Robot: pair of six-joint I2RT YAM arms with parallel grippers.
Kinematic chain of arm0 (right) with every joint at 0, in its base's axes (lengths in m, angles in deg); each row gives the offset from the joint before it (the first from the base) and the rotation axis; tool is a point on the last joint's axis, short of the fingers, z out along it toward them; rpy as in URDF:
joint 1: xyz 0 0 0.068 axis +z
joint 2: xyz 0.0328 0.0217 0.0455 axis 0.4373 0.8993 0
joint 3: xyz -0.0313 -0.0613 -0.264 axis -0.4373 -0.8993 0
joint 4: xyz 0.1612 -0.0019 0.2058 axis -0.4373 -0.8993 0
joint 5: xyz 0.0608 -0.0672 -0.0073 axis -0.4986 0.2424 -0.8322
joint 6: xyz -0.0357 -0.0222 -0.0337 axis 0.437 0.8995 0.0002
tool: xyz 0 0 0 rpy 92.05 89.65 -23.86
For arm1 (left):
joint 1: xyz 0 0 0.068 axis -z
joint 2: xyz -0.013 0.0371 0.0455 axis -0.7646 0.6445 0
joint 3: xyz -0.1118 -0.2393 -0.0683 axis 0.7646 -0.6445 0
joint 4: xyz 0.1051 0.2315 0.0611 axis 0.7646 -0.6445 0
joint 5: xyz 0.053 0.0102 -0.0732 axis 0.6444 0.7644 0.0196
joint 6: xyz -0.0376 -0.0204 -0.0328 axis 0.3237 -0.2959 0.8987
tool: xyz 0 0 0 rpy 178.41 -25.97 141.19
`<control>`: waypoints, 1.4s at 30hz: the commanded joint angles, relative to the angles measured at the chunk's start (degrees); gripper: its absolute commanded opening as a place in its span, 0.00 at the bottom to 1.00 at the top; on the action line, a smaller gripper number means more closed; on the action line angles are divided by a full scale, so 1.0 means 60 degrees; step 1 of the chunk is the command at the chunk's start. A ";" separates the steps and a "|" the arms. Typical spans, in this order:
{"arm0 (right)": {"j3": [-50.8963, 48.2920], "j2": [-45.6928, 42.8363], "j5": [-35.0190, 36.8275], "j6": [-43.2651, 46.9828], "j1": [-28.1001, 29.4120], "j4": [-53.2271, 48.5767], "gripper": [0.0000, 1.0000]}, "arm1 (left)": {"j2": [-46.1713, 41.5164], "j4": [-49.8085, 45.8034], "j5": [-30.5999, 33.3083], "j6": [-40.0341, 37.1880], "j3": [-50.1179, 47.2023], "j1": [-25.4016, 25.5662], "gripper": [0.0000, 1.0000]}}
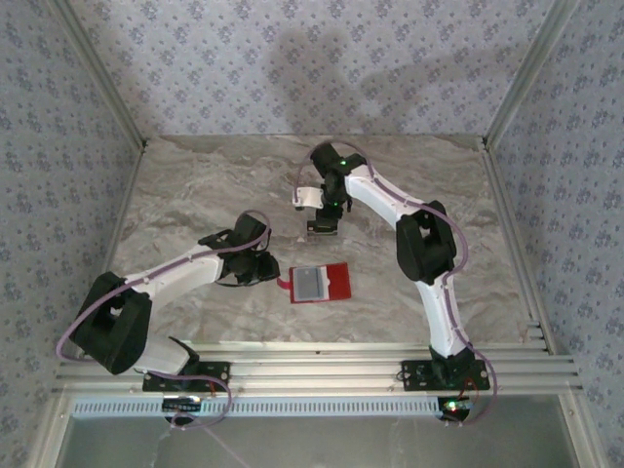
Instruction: Take the credit cards out of the card holder
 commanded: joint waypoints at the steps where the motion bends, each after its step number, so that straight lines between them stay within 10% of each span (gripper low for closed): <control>1: -0.0219 -0.0581 0.0322 0.0424 0.0045 0.0290 0.39 | -0.0193 -0.0216 -0.0026 -0.0068 0.0067 -0.0044 0.31; 29: -0.1596 -0.1470 0.0680 -0.0422 0.0237 0.1976 0.41 | -0.0345 -0.0318 -0.0040 -0.0115 0.0185 -0.0037 0.31; 42: -0.3486 -0.3641 0.0477 -0.7648 0.0337 0.2394 0.41 | 0.0033 -0.0148 0.0108 -0.0407 0.0749 -0.0188 0.31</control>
